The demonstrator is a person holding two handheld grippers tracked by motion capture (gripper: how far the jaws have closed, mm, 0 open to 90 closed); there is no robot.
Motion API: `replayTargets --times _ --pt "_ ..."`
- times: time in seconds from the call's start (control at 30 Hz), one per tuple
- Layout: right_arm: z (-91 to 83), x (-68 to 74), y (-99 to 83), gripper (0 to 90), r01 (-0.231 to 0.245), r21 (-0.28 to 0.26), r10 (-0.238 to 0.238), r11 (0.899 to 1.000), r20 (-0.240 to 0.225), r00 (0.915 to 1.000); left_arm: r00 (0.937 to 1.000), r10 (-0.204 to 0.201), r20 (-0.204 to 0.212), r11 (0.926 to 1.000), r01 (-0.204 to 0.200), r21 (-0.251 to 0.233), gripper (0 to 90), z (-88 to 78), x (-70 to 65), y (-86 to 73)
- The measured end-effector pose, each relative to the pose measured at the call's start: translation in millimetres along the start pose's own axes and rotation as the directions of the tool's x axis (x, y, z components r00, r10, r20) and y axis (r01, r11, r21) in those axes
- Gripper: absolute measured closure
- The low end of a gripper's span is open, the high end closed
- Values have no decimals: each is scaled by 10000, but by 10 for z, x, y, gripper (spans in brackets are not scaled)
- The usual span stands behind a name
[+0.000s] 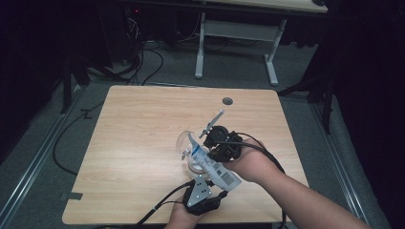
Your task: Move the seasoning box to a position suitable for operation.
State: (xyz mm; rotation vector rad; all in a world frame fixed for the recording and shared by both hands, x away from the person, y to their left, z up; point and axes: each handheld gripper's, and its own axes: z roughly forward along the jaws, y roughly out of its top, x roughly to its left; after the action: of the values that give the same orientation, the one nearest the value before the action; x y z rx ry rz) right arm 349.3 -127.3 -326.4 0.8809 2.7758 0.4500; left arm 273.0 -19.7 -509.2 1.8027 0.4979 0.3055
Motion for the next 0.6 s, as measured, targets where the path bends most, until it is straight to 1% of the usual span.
replayTargets --times 0.43,0.6 --pt "11 -9 -15 897 -84 99 84 9999 -26 10000 9999 -37 -165 9998 40 195 556 16 48 -59" --pt "2 -4 -12 897 -97 66 97 9999 -22 10000 9997 -72 -218 9998 76 181 556 14 61 -66"
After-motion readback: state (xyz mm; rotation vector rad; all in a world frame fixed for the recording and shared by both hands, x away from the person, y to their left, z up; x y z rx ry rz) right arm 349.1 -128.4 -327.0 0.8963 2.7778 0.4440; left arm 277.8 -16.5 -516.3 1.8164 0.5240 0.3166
